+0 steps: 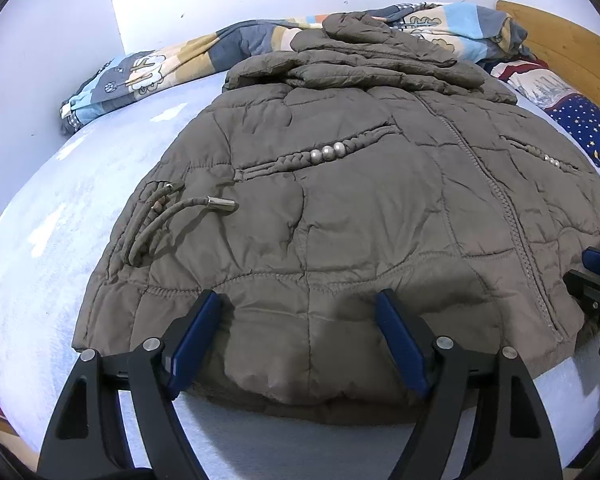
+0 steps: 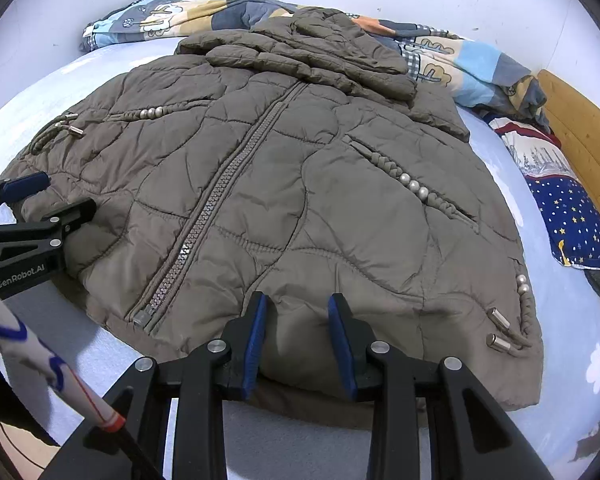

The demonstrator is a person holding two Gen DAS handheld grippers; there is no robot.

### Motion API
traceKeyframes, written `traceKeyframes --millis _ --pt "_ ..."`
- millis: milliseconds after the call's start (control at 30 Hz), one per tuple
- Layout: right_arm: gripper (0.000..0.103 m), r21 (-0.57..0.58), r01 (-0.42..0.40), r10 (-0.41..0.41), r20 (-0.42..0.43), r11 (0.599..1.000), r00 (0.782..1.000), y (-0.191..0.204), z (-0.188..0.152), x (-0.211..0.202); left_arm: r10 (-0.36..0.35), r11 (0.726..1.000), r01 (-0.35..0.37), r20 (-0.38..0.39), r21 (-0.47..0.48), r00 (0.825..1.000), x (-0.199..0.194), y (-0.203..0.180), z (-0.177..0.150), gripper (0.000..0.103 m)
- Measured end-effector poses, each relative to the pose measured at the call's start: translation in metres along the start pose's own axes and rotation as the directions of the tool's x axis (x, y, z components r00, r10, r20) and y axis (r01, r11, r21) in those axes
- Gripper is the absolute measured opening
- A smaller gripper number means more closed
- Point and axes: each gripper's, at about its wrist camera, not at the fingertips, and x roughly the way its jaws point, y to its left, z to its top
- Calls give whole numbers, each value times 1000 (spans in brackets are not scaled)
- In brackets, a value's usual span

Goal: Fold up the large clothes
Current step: 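Move both tools back over the jacket hem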

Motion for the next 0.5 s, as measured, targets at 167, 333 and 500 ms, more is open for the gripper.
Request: traceKeyframes --millis 167,333,500 --pt "36 9 -3 3 3 1000 1000 1 -1 -4 19 999 -20 19 25 1000 -6 -2 -2 79" --pt "40 31 -11 10 22 999 1000 -4 -2 -15 21 999 -22 25 31 999 -9 -2 -3 79" --pt "40 107 -25 15 90 994 996 -23 1 -33 31 999 -32 46 30 998 -16 0 -2 79"
